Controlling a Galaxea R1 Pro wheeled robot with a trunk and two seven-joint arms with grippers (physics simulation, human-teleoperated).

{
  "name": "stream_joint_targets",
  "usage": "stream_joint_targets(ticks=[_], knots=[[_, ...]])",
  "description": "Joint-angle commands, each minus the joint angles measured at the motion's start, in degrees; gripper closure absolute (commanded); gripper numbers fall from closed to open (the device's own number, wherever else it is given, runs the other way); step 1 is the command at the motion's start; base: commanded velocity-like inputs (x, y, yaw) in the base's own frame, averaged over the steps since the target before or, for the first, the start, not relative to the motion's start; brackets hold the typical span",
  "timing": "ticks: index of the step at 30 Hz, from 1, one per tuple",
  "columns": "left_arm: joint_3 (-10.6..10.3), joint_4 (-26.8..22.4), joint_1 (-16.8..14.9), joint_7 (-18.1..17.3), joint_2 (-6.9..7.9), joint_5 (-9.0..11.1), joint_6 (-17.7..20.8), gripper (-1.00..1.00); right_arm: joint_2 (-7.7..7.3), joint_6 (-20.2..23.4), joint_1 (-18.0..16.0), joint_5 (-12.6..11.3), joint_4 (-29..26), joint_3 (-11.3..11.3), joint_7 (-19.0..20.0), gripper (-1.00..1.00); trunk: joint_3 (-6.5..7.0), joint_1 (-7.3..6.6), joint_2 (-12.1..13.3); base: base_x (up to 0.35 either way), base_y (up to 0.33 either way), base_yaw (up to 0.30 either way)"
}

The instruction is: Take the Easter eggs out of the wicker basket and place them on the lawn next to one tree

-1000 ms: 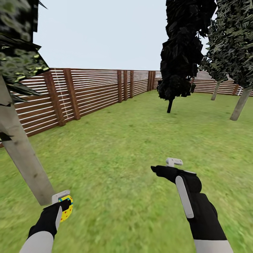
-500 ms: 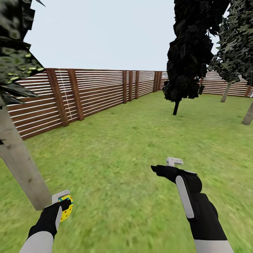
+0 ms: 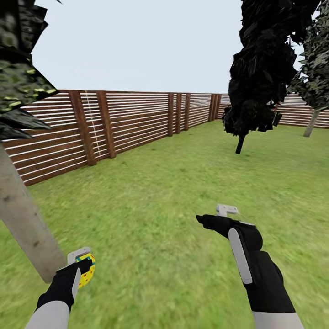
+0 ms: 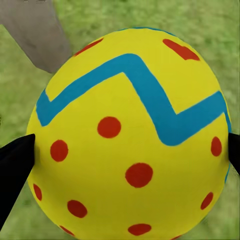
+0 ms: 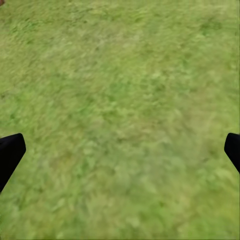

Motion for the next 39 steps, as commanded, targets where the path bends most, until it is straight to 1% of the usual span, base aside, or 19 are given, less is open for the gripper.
stream_joint_targets(ticks=[1,5,14,20,26,31,39], knots=[[0.22,-0.10,-0.07,-0.04,-0.08,-0.25,0.22,1.00,0.00,0.22,-0.03,-0.55,-0.08,-0.02,-0.45,-1.00,-0.01,0.03,-0.03,0.317,-0.118,0.233],[0.22,-0.06,-0.07,-0.03,-0.09,-0.25,0.21,1.00,0.00,0.22,-0.03,-0.58,-0.08,-0.05,-0.45,-1.00,0.13,0.03,-0.03,0.286,-0.173,0.154],[0.22,-0.07,-0.08,-0.04,-0.08,-0.25,0.20,1.00,0.00,0.22,-0.03,-0.62,-0.07,-0.09,-0.45,-1.00,0.15,0.03,-0.03,0.275,-0.184,0.010],[0.22,-0.05,-0.07,-0.04,-0.08,-0.25,0.20,1.00,0.00,0.22,-0.03,-0.64,-0.09,-0.05,-0.45,-1.00,0.18,0.03,-0.03,0.322,-0.040,0.012],[0.22,-0.08,-0.07,-0.04,-0.08,-0.25,0.20,1.00,0.00,0.22,-0.03,-0.64,-0.10,-0.02,-0.45,-1.00,0.49,0.03,-0.03,0.336,-0.036,0.166],[0.22,-0.04,-0.07,-0.04,-0.08,-0.25,0.20,1.00,0.00,0.22,-0.03,-0.64,-0.10,-0.02,-0.45,-1.00,0.78,0.03,-0.03,0.323,-0.122,0.183],[0.22,-0.01,-0.07,-0.04,-0.08,-0.25,0.13,1.00,0.00,0.22,-0.03,-0.64,-0.10,-0.02,-0.45,-1.00,0.84,0.03,-0.03,0.305,-0.125,0.037]])
